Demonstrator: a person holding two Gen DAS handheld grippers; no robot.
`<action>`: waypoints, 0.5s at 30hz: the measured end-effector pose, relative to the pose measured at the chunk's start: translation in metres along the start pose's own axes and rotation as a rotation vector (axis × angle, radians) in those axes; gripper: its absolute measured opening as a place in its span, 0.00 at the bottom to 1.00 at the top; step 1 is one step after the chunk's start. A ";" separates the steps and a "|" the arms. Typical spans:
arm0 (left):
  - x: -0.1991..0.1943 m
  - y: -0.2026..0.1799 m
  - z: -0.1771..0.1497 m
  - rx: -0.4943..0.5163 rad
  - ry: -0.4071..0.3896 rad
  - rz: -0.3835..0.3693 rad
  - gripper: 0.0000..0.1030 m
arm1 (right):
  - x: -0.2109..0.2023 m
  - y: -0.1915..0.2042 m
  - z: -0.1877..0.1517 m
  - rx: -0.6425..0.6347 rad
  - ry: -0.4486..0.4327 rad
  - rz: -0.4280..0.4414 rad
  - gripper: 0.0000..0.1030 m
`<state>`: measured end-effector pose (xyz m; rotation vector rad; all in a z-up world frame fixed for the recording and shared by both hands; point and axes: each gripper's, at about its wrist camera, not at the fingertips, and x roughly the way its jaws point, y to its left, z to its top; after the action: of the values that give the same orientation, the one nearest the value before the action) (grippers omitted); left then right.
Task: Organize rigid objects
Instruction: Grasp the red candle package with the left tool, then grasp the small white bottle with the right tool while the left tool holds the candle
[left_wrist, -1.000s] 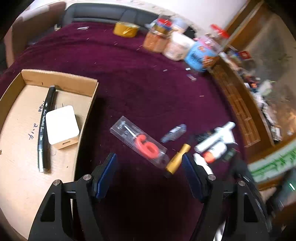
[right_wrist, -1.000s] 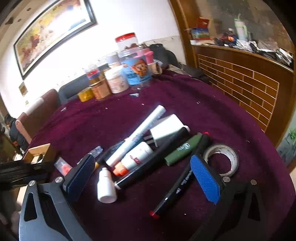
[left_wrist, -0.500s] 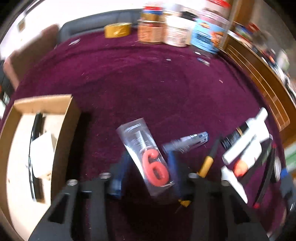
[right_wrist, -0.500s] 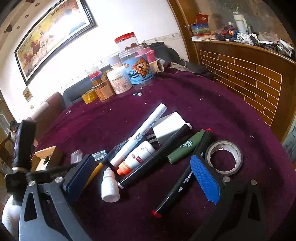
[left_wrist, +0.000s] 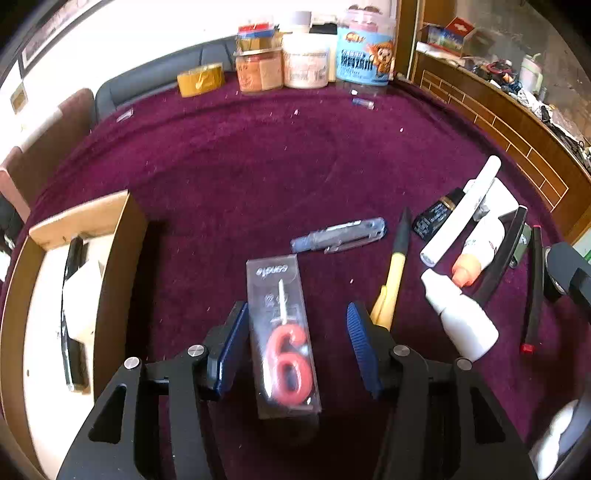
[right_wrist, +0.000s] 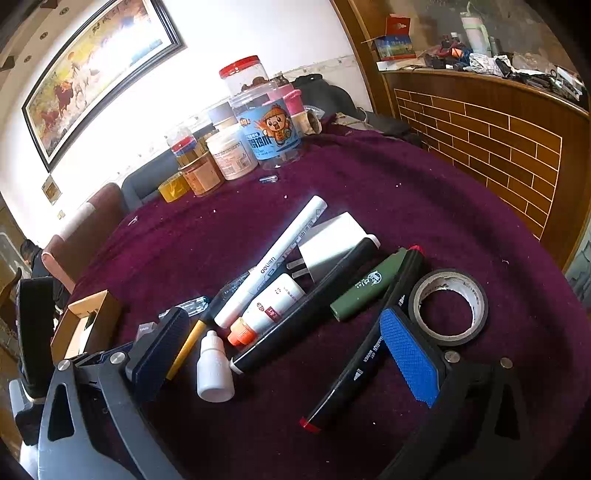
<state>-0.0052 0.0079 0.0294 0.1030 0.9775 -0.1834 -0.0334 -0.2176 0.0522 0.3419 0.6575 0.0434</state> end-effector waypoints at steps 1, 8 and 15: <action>-0.001 0.003 -0.001 -0.012 -0.004 -0.015 0.40 | 0.001 -0.001 0.000 0.005 0.004 0.000 1.00; -0.051 0.023 -0.027 -0.081 -0.068 -0.223 0.22 | 0.007 -0.003 0.001 0.013 0.033 -0.014 1.00; -0.113 0.054 -0.054 -0.180 -0.166 -0.420 0.23 | 0.013 -0.003 0.002 0.000 0.113 0.050 1.00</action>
<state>-0.0994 0.0816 0.0934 -0.2814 0.8364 -0.4806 -0.0220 -0.2186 0.0448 0.3579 0.7605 0.1114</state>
